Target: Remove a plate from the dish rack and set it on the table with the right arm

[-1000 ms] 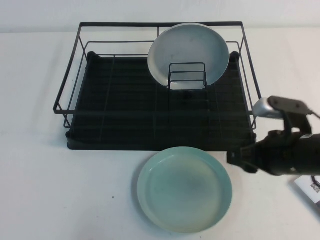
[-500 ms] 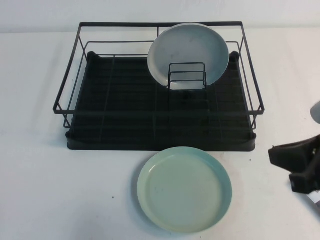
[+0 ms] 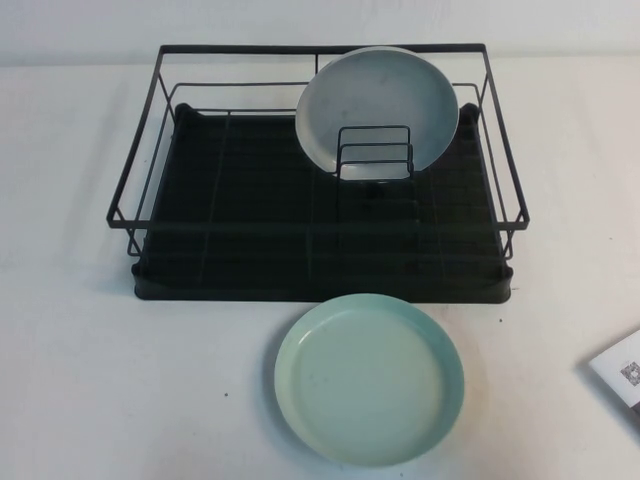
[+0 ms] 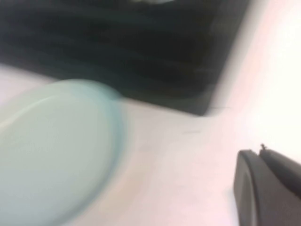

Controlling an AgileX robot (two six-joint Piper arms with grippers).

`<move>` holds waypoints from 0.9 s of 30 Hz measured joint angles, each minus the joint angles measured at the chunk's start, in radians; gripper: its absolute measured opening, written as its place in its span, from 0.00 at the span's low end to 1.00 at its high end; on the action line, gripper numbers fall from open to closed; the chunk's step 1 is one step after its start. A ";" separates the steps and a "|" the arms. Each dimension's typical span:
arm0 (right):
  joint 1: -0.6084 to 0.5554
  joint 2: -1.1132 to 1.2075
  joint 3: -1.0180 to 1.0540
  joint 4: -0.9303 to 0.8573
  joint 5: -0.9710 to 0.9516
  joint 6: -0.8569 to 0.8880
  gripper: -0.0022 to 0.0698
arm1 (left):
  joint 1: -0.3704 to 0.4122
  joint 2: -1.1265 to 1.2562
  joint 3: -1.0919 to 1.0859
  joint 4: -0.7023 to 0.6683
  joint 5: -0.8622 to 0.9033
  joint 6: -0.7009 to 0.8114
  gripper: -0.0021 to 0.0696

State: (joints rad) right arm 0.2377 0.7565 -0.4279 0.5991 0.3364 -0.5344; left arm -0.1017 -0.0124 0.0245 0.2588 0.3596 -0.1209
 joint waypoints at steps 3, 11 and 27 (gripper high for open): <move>-0.096 -0.180 0.168 -0.002 -0.130 -0.002 0.00 | 0.000 0.000 0.000 0.000 0.000 0.000 0.02; -0.176 -0.676 0.446 0.000 -0.254 -0.002 0.00 | 0.000 0.000 0.000 0.000 0.000 0.000 0.02; -0.176 -0.764 0.457 -0.022 -0.185 0.000 0.00 | 0.000 0.000 0.000 0.000 0.000 0.000 0.02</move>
State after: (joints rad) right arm 0.0621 -0.0080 0.0290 0.5767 0.1517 -0.5340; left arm -0.1017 -0.0124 0.0245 0.2588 0.3596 -0.1209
